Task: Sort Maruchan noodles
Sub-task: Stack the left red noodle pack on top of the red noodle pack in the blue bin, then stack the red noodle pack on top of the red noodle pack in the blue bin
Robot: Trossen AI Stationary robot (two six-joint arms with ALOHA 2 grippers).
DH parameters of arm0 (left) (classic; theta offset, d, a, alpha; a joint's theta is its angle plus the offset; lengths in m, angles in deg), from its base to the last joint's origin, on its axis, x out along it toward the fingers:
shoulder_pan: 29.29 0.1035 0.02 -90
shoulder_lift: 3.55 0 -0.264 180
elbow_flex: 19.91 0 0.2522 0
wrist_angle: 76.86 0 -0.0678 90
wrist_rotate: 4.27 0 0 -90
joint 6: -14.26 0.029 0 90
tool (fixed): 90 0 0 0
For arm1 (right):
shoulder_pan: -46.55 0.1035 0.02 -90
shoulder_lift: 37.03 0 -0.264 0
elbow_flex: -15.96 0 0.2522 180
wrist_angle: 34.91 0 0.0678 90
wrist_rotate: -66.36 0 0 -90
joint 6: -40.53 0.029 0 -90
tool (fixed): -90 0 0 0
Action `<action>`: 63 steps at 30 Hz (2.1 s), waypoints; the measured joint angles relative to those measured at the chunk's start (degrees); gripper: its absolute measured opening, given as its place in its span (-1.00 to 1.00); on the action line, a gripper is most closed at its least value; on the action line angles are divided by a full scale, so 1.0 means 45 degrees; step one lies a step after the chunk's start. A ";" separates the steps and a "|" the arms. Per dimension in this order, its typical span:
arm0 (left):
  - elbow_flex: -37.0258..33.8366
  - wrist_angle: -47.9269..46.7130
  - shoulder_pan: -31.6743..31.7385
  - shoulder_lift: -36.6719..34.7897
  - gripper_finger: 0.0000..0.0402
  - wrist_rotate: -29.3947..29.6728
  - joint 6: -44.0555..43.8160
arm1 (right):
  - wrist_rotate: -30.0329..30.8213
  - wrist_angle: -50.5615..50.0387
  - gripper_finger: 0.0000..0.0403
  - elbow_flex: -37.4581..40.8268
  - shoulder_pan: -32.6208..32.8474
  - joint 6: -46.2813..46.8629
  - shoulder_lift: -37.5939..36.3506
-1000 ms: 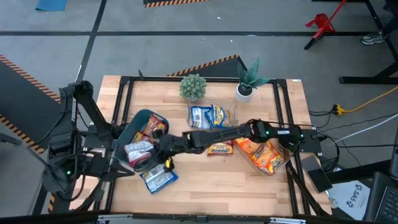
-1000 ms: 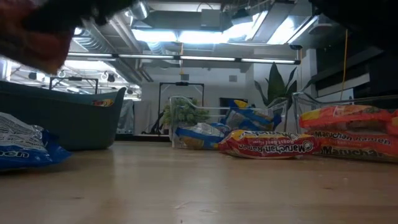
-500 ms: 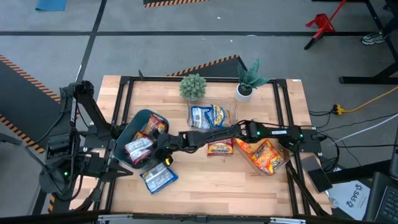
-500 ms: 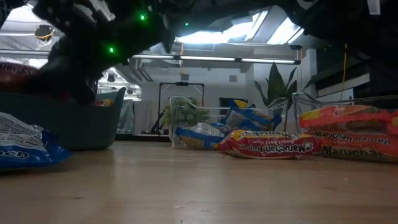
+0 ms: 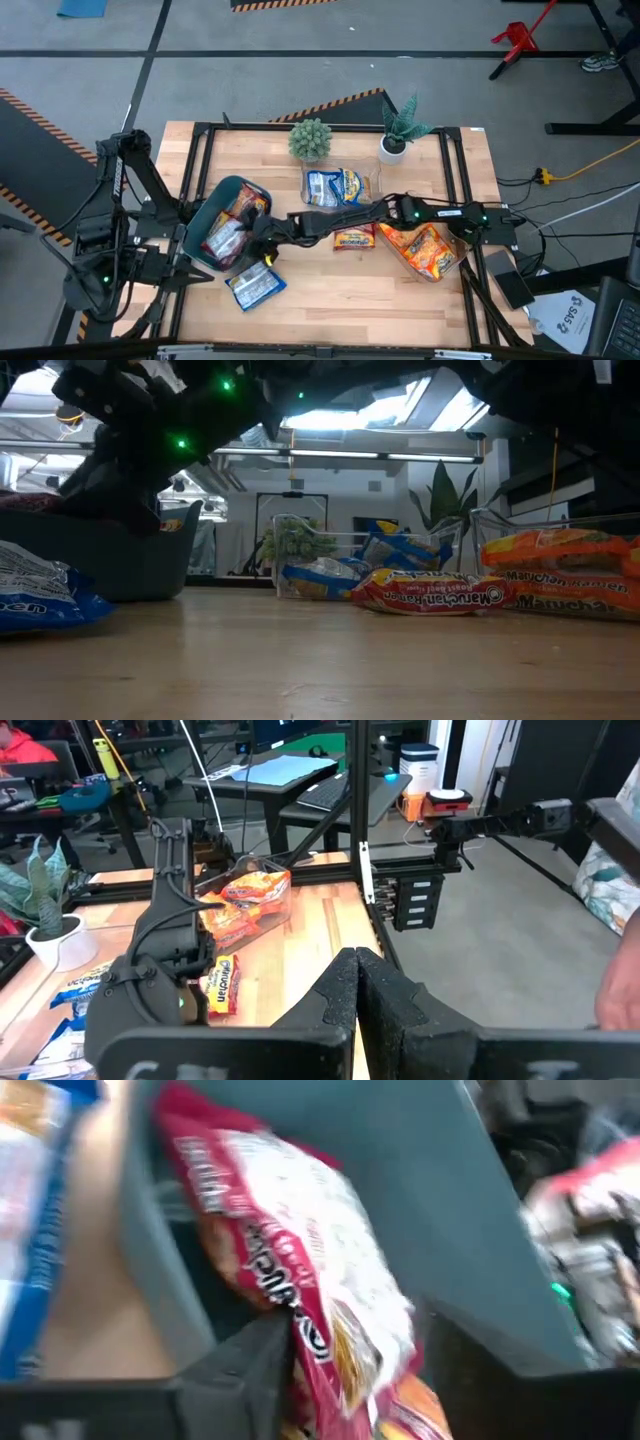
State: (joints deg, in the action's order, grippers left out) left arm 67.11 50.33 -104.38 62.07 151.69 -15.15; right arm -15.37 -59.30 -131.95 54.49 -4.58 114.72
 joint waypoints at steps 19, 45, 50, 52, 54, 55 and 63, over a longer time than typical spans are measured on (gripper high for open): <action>-0.0178 -0.0730 0.0997 0.0677 -1.00 0.0205 -0.0060 | 0.6435 -1.0092 0.31 -0.0049 0.2931 1.0204 -0.3683; -0.5887 0.9413 0.6387 0.1059 -1.00 -0.5927 0.2903 | 0.5841 -1.5717 0.00 0.8194 0.3878 2.2009 -0.4144; -0.5887 0.9368 0.6377 0.1059 -1.00 -0.5932 0.2900 | 0.4229 -1.4020 -0.11 0.8021 0.3810 2.0074 -0.4240; -0.5887 0.9350 0.6377 0.1059 -1.00 -0.5932 0.2900 | 0.3908 -1.3764 -0.15 0.7532 0.4017 1.9846 -0.4202; -0.5887 0.9350 0.6377 0.1059 -1.00 -0.5927 0.2950 | 0.3718 -1.3434 -0.17 0.6906 0.4315 1.9584 -0.4174; -0.5887 0.9352 0.6377 0.1059 -1.00 -0.5927 0.2953 | 0.3659 -1.3365 -0.17 0.6575 0.4433 1.9486 -0.4157; -0.5882 0.9397 0.6582 0.1414 -1.00 -0.5930 0.2675 | 0.3911 -1.1811 -0.18 0.5145 0.4619 1.8586 -0.4115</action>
State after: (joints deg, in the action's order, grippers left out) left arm 40.64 92.62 -74.76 68.44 125.01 -3.12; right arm 2.23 -112.45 -108.79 75.28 79.06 96.20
